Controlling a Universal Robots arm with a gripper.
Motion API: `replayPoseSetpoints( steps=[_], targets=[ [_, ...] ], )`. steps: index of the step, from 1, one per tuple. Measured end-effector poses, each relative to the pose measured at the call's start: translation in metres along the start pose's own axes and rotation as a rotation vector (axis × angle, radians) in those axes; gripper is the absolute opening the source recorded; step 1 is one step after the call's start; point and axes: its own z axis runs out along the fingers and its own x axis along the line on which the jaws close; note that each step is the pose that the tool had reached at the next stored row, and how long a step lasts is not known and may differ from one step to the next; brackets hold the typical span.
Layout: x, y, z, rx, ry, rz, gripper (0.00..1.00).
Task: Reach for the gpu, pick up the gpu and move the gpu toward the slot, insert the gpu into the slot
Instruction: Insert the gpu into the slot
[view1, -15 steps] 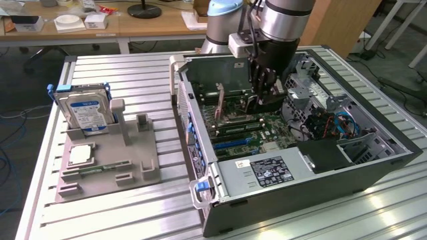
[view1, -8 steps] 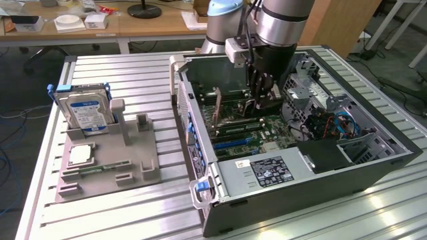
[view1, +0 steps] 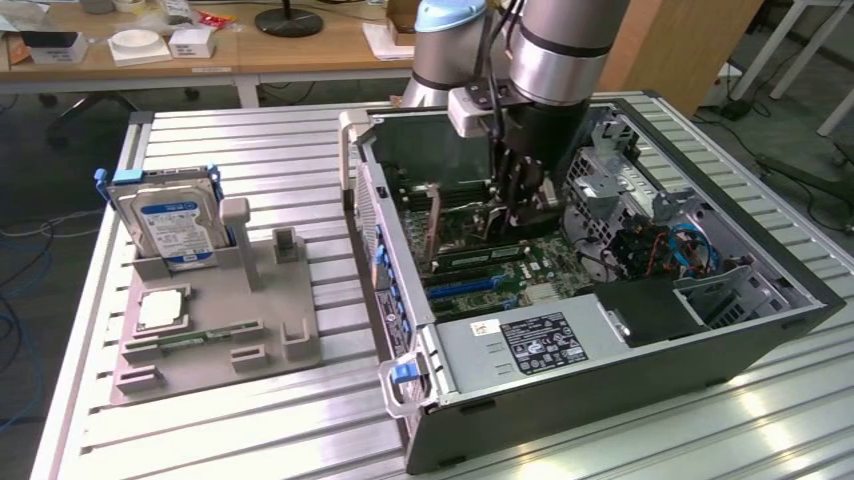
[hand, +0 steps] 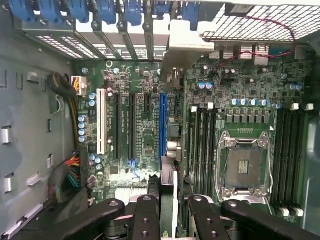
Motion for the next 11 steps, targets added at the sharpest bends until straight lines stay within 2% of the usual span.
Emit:
replayPoseSetpoints(
  steps=[3,7,11],
  targets=[
    [0.000,0.0023,0.0048,-0.0001,0.0001,0.000,0.27],
    [0.000,0.0107,0.0099,0.0000,0.0000,0.000,0.27],
    [0.000,0.0114,0.0170,-0.0001,0.0001,0.001,0.27]
  ],
)
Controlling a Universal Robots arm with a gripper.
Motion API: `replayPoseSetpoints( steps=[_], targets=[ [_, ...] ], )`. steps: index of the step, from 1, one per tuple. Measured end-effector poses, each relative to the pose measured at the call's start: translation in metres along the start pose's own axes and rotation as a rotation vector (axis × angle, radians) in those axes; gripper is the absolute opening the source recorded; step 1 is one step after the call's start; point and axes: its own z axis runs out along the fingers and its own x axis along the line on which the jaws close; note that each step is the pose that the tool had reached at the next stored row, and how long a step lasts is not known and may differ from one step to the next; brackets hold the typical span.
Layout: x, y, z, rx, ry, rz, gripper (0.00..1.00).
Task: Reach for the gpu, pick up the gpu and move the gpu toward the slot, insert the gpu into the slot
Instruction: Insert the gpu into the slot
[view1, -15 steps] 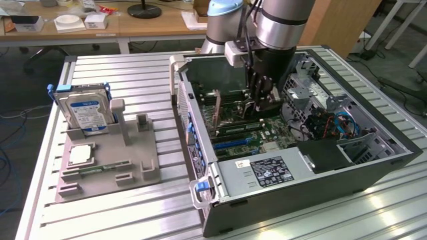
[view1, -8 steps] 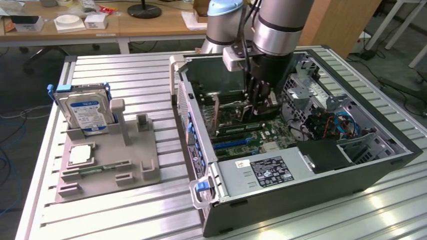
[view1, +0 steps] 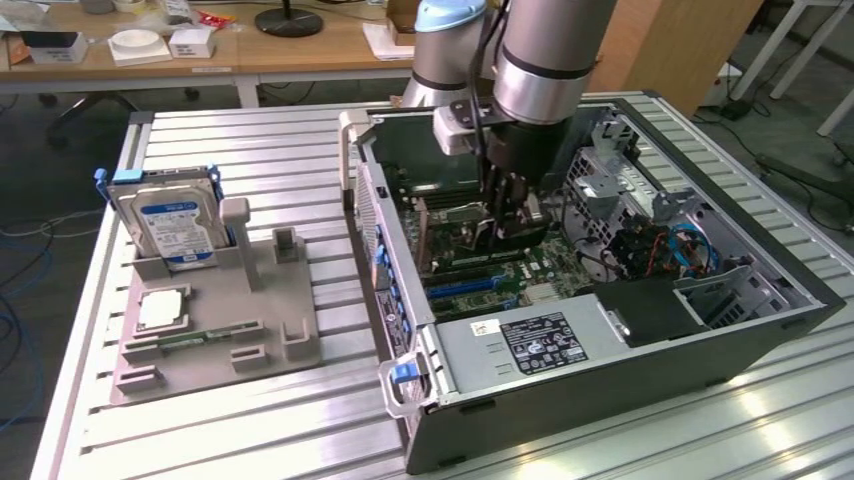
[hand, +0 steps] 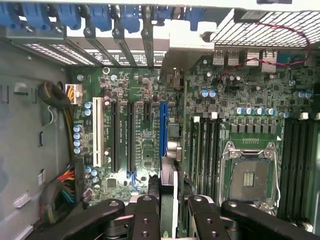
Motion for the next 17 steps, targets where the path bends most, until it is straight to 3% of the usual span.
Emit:
replayPoseSetpoints(
  steps=[17],
  targets=[
    [0.005,0.0109,0.0212,0.0000,0.0003,0.003,0.27]
  ],
)
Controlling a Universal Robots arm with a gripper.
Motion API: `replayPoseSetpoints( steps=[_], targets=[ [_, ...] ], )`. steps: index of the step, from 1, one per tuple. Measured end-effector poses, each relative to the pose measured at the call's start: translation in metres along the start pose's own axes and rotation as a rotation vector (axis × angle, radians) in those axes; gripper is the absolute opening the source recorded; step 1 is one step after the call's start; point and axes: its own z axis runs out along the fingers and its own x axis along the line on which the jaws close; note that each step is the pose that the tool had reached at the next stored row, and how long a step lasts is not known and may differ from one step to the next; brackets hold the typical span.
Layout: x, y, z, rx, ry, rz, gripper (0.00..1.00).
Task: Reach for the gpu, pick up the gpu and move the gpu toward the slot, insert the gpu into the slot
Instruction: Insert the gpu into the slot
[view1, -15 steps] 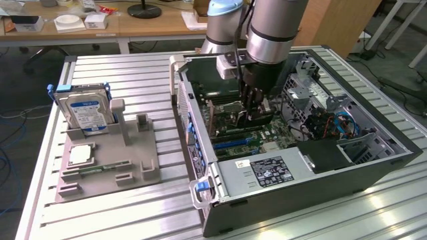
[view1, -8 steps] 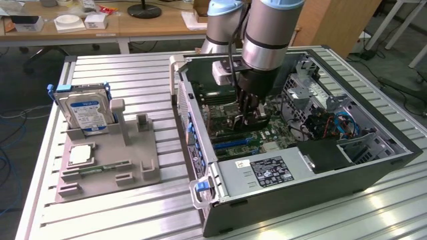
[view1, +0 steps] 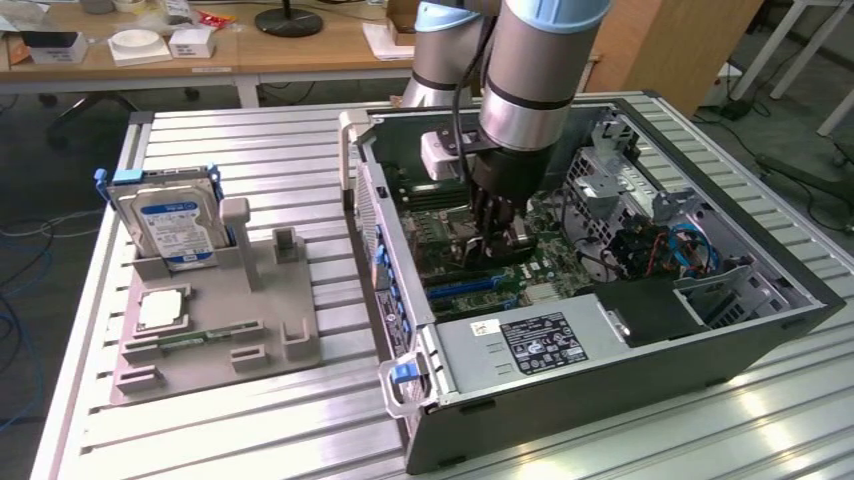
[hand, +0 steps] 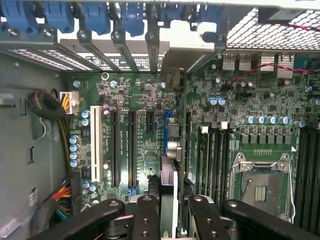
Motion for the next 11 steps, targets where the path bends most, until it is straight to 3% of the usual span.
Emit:
replayPoseSetpoints(
  steps=[11],
  targets=[
    [0.0024,0.0017,0.0028,-0.0014,-0.0001,0.000,0.27]
  ],
)
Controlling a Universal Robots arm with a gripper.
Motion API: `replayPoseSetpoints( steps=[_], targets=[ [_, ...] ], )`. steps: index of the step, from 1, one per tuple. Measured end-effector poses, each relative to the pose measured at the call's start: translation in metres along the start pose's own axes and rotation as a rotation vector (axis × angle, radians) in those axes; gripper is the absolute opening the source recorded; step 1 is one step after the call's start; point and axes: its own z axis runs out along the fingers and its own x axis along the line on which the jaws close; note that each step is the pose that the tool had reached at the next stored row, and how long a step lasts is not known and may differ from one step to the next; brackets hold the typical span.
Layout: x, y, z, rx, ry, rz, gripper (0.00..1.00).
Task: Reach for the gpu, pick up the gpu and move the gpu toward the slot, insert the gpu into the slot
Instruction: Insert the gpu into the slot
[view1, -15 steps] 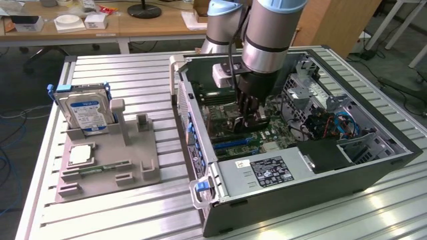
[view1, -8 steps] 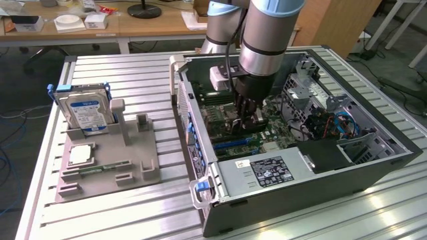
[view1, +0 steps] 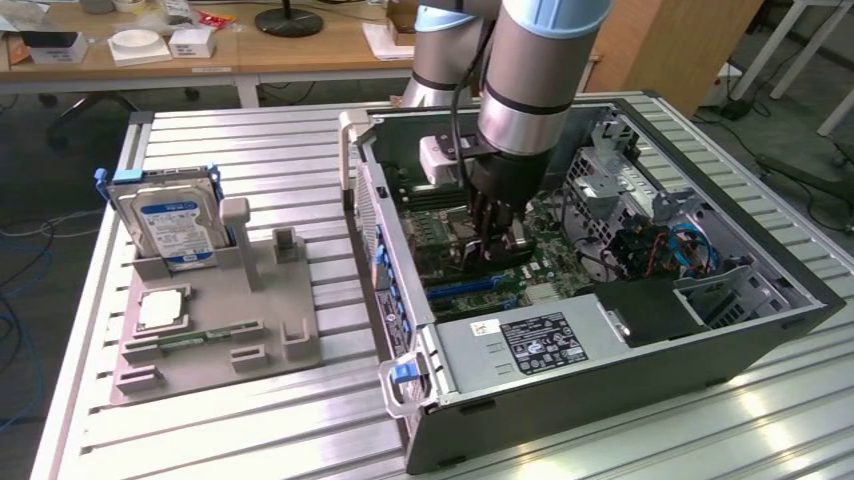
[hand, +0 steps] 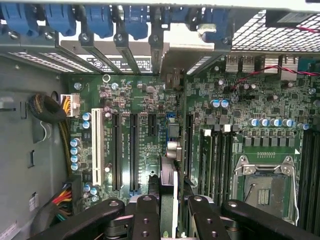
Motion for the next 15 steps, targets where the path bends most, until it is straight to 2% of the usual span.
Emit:
replayPoseSetpoints(
  steps=[15],
  targets=[
    [0.0007,0.0074,0.0079,-0.0004,-0.0002,0.000,0.27]
  ],
)
